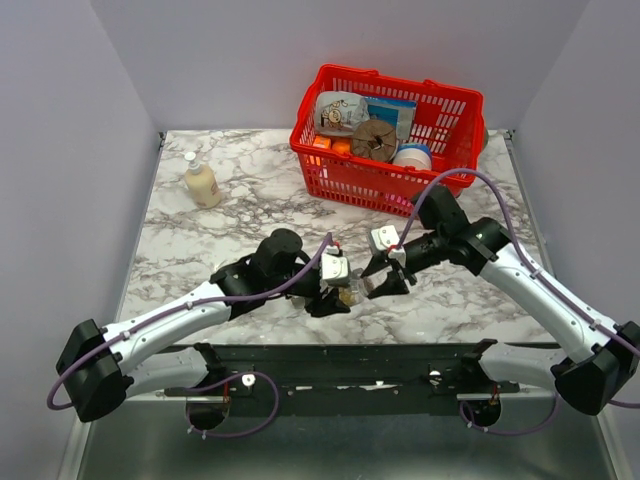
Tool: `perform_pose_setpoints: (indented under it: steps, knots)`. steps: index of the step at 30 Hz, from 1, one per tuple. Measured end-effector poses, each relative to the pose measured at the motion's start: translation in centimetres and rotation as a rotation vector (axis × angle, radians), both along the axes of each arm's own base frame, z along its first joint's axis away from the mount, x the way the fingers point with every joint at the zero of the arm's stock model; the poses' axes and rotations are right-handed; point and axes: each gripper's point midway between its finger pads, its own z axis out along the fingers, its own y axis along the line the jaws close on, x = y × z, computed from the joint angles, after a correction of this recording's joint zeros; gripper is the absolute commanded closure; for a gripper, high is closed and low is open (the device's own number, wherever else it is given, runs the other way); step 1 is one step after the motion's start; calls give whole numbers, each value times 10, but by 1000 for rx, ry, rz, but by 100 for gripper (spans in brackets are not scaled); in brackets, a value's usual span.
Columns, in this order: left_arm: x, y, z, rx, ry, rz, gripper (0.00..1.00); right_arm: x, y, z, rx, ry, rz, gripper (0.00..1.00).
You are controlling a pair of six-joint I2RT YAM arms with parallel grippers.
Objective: Sort the pills into containers
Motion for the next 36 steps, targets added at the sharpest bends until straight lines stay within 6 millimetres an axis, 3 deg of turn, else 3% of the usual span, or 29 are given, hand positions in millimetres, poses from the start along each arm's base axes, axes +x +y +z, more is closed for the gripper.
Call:
perform_pose_setpoints:
  steps: [1, 2, 7, 12, 16, 23, 36]
  knots:
    - [1, 0, -1, 2, 3, 4, 100, -1, 0, -1, -7, 17, -4, 7]
    - [2, 0, -2, 5, 3, 7, 100, -2, -1, -2, -21, 45, -9, 1]
    - [19, 2, 0, -8, -34, 119, 100, 3, -3, 10, 1, 229, -133, 0]
    - [25, 1, -8, -10, -94, 239, 100, 33, -23, 6, 50, 407, -401, 0]
    - [34, -2, -6, -14, -153, 348, 100, 39, -23, -8, 38, 554, -522, 4]
    - [54, -3, -8, 1, -219, 487, 100, 54, -13, -14, 28, 711, -603, 11]
    - [60, -4, -12, 12, -234, 520, 100, 66, -5, -25, 8, 827, -645, 28]
